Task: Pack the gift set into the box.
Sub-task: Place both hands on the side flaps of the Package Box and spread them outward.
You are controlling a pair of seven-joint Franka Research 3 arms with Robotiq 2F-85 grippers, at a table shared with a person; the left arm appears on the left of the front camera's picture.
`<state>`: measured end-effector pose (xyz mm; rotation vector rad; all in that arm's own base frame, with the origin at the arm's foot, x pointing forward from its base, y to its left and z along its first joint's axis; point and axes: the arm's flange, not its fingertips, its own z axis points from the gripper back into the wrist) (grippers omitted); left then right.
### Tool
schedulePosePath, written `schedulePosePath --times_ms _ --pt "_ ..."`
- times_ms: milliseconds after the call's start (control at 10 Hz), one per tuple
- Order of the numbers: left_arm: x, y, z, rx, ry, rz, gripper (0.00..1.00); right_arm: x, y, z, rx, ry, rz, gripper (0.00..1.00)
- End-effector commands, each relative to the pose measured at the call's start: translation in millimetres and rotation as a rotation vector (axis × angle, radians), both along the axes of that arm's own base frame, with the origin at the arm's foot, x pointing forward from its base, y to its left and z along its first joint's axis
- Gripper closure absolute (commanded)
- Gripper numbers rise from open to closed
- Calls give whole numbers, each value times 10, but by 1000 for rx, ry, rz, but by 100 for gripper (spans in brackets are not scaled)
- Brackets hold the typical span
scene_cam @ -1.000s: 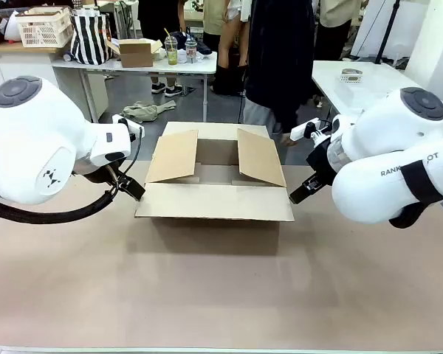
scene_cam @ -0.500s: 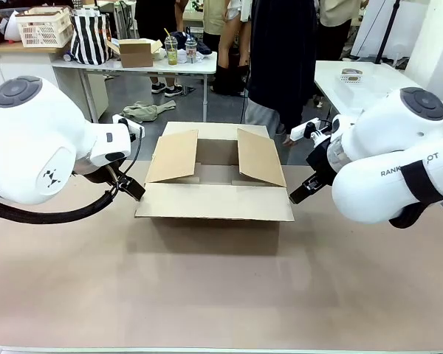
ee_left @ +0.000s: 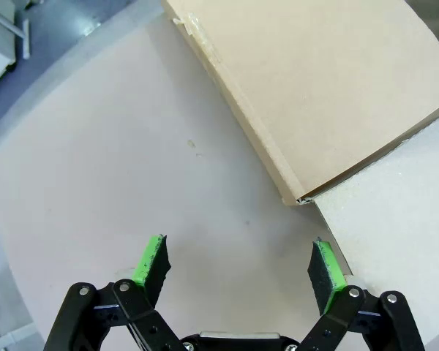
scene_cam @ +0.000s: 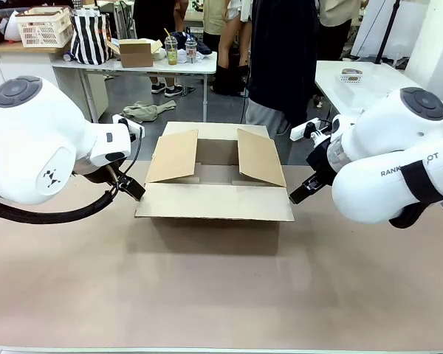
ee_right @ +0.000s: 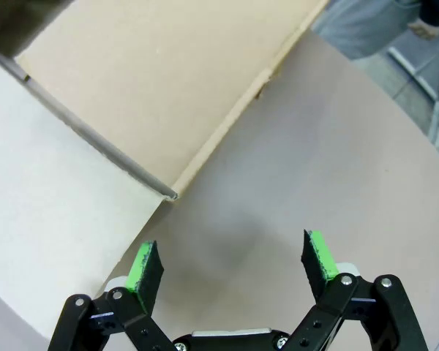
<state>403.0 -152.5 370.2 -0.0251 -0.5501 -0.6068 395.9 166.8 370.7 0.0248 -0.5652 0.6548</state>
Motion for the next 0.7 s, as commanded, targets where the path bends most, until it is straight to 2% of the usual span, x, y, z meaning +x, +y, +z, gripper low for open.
schedulePosePath --times_ms 0,100,200,300,400,500,600 --pt "1 4 1 0 0 1 0 -1 3 2 1 -1 1 0" --pt "0 0 0 0 0 0 0 0 0 0 0 0 0 0" --pt "-78 59 86 63 81 -17 0 -59 -90 115 -25 154 23 0" --pt "-246 132 254 107 214 -53 0 -211 -176 318 -118 329 53 0" --pt "-441 203 484 152 280 -70 0 -413 -321 593 -224 368 27 0" --pt "-645 239 795 110 233 -59 0 -605 -455 915 -182 277 35 0" --pt "-791 212 1059 13 103 -72 0 -725 -491 1142 -118 185 25 0"
